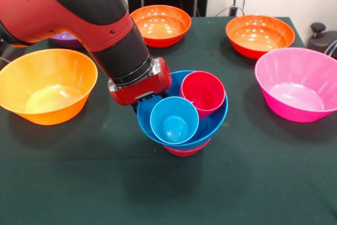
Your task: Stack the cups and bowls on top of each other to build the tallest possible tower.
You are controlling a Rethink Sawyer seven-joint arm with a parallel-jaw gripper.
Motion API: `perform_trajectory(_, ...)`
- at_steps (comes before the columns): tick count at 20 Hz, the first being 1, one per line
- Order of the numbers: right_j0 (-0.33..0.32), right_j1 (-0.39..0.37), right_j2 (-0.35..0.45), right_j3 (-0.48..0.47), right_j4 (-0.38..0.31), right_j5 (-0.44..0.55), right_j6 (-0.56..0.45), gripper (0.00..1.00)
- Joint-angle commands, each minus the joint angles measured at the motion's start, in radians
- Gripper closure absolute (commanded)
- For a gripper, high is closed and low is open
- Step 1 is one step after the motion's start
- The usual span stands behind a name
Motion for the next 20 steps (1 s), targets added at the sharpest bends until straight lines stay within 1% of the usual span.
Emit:
perform_trajectory(1, 0.029, -0.006, -0.024, 0.027, -0.072, -0.032, -0.142, 0.00)
perform_trajectory(2, 0.031, -0.013, -0.025, 0.029, -0.072, -0.030, -0.137, 0.00)
perform_trajectory(5, 0.037, -0.072, -0.030, 0.055, -0.062, -0.010, -0.103, 0.00)
perform_trajectory(13, 0.089, -0.166, -0.026, 0.018, -0.008, 0.083, -0.052, 0.00)
perform_trajectory(20, 0.106, -0.243, -0.028, 0.024, 0.038, 0.131, -0.031, 0.00)
